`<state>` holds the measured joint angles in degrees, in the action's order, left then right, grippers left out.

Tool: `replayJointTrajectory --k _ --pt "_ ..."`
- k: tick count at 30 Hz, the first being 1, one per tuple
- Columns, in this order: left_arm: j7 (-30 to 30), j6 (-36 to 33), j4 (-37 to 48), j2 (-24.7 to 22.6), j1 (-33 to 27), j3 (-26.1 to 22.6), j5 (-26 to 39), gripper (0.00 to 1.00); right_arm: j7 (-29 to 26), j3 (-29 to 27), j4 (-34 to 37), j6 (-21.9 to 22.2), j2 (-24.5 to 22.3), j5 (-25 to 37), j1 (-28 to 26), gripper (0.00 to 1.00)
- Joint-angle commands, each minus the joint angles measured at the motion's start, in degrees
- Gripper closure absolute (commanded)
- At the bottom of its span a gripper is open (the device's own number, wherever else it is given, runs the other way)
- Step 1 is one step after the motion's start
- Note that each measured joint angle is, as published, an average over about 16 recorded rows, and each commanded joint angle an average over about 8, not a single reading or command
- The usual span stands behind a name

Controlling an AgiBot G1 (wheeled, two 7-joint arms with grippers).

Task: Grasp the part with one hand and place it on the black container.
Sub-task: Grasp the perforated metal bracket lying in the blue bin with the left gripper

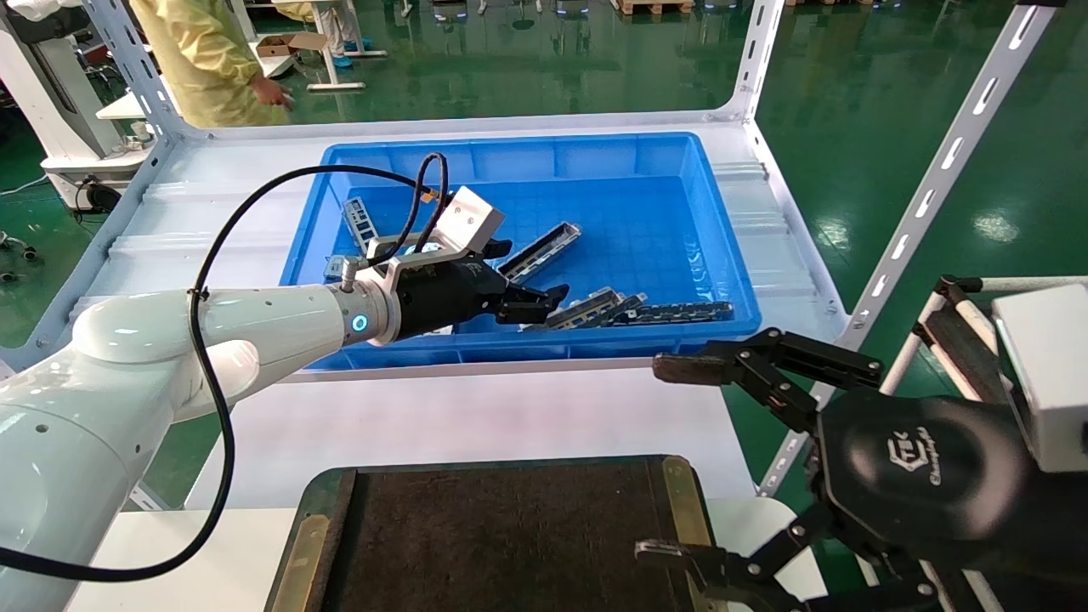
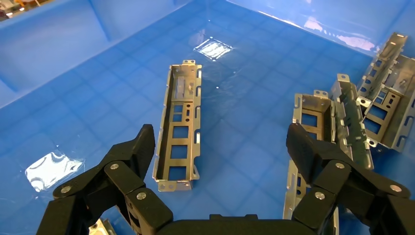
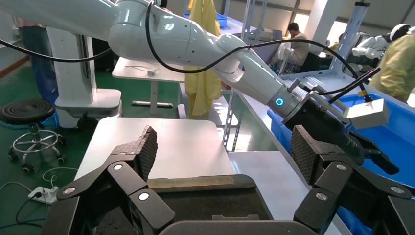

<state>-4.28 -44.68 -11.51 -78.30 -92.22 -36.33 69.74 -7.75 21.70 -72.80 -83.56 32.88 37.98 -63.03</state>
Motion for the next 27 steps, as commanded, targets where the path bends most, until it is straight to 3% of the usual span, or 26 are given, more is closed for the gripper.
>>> replayJointTrajectory --k 1,27 --pt "0.66 0.47 -0.51 0.01 0.22 -0.77 -0.33 1.00 0.00 0.00 0.00 0.00 0.00 0.00 0.00 1.00" --pt "3.33 3.82 -2.42 0.20 1.13 -8.20 -7.13 1.00 0.01 0.02 0.00 0.01 -0.01 -0.01 0.00 1.00"
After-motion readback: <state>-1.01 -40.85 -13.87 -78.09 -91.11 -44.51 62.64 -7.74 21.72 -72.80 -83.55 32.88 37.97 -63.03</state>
